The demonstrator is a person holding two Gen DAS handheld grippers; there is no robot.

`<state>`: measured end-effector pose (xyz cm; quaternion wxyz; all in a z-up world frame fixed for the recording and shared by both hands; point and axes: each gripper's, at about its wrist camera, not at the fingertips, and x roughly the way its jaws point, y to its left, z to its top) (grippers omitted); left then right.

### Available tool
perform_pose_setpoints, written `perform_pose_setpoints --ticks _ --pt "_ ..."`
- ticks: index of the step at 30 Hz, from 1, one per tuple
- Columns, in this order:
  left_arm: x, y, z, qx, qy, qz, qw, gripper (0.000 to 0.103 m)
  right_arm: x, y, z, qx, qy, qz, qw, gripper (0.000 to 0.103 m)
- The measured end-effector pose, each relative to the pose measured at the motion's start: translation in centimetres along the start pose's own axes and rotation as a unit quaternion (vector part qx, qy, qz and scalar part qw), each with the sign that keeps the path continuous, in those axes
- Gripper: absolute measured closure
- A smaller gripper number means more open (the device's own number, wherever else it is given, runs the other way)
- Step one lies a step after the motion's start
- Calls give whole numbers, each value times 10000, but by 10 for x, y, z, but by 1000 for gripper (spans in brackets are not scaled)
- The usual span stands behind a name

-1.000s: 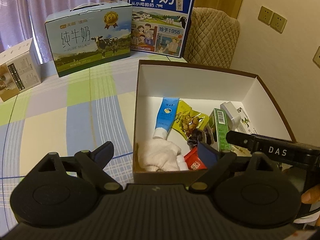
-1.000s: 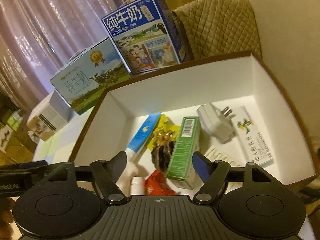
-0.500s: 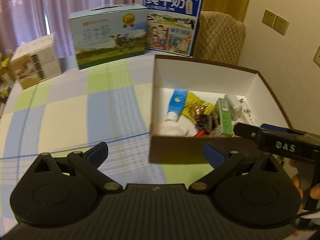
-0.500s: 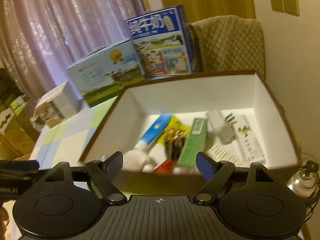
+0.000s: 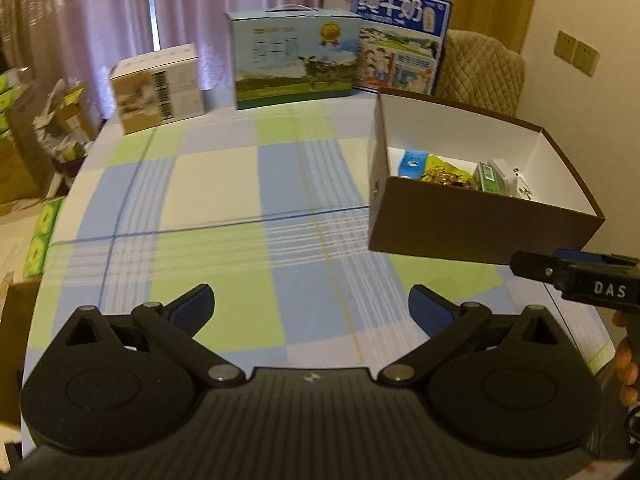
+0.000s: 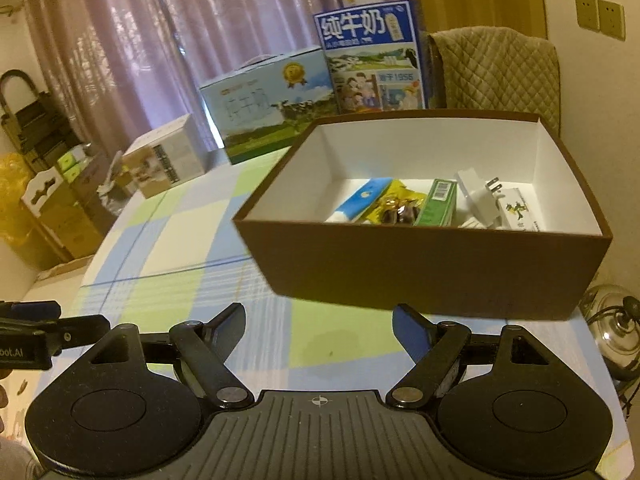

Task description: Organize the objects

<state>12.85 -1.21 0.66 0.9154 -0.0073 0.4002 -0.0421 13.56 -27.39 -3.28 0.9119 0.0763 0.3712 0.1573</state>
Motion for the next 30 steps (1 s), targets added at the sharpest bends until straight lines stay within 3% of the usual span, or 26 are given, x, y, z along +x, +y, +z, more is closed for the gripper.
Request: perform_pose_setpoints --ticks 16,30 --pt "-57 31 -64 -536 166 181 9983 1 -25 72 -58 -836 651 458 9933 25" --pt "-81 34 -92 -577 214 487 9969 1 -41 84 -73 -937 656 465 9923 25"
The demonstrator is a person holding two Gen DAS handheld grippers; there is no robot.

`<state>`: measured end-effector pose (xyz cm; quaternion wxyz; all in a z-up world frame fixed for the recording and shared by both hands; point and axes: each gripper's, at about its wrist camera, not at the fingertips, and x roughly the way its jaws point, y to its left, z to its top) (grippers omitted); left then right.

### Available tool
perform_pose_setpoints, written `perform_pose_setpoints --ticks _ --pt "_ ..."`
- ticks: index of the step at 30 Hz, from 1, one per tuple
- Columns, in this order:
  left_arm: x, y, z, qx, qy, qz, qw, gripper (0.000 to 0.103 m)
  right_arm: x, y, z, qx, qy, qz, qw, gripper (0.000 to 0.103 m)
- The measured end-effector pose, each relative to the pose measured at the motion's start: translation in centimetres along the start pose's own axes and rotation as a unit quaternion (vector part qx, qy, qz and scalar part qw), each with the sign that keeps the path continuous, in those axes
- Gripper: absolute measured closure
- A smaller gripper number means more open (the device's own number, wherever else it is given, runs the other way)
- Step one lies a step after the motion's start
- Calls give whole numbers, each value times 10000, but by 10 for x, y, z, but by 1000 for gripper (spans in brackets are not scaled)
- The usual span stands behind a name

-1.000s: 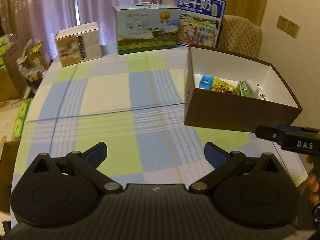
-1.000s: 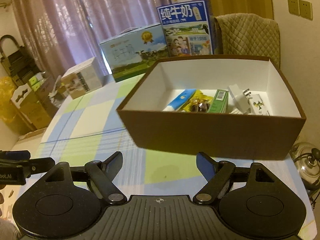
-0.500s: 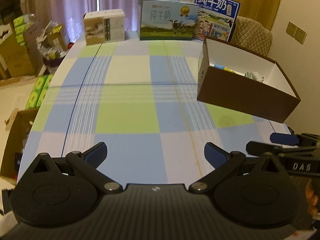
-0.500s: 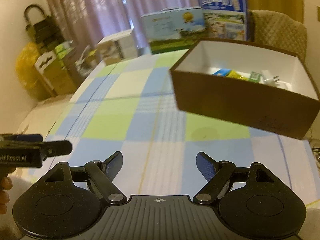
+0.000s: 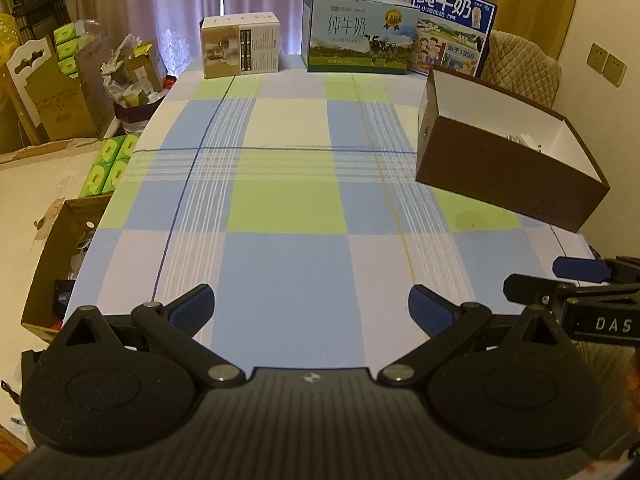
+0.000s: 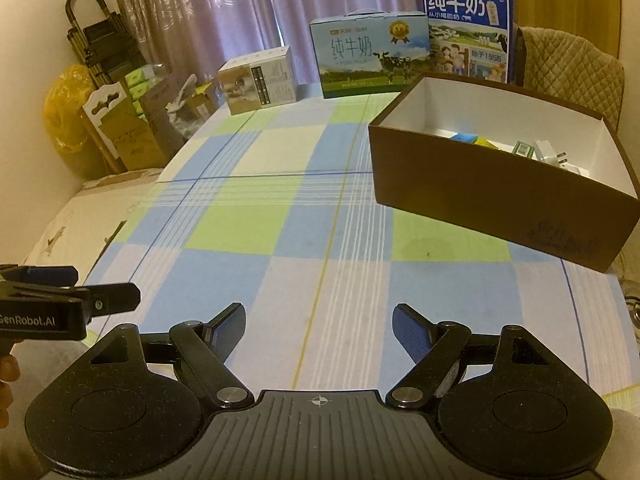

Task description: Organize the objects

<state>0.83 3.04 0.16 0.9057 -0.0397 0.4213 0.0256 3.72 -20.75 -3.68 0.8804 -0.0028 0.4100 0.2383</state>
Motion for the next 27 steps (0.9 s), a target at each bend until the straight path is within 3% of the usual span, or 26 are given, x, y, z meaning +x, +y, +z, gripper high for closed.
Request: perform_pose_setpoints --ticks 27 --pt "9 -2 -9 26 188 5 9998 1 9 -1 -9 45 177 10 9998 25"
